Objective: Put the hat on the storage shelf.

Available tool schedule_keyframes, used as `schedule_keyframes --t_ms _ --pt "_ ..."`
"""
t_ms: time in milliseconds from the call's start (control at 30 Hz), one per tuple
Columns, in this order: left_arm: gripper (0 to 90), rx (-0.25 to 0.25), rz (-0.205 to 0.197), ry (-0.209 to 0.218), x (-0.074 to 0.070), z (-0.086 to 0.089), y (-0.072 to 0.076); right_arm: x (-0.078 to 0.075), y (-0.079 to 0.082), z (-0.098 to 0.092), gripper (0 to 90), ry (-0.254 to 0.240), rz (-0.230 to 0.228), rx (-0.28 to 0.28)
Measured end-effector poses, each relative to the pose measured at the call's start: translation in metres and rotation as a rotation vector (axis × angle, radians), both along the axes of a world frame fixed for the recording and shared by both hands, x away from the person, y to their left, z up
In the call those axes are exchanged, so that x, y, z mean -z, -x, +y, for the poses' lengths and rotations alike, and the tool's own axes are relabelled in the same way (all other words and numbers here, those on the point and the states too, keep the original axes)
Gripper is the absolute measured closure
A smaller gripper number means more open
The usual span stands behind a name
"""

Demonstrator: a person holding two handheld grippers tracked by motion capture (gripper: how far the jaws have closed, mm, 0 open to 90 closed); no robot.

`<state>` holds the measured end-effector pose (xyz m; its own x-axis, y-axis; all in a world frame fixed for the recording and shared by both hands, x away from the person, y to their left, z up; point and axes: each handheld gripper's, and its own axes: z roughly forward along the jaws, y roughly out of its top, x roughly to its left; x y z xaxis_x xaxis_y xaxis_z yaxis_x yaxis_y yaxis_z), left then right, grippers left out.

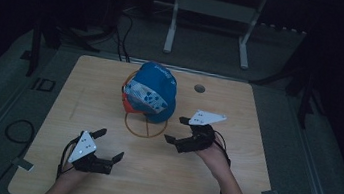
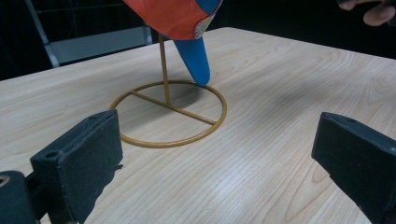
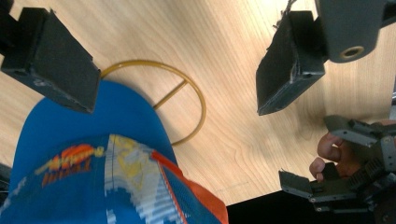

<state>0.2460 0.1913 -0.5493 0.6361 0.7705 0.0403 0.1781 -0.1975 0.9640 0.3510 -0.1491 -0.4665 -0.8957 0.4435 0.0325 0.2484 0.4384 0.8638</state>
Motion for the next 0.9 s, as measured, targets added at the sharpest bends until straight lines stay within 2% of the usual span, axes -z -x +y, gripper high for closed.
schedule_keyframes --t_ms 133,333,633,900 --pt "2.3 0.0 0.002 -0.003 0.001 0.0 0.0 0.014 0.003 -0.007 14.0 0.014 0.004 -0.009" --pt "2.3 0.005 0.011 -0.002 0.002 -0.001 -0.001 0.037 0.006 -0.014 14.0 0.034 0.049 -0.018" --pt "2.3 0.008 0.025 -0.003 0.004 -0.001 -0.002 0.061 0.013 -0.028 14.0 0.045 0.093 -0.018" --pt "2.3 0.013 0.036 -0.008 0.006 -0.001 -0.002 0.081 0.019 -0.042 14.1 0.05 0.126 0.004"
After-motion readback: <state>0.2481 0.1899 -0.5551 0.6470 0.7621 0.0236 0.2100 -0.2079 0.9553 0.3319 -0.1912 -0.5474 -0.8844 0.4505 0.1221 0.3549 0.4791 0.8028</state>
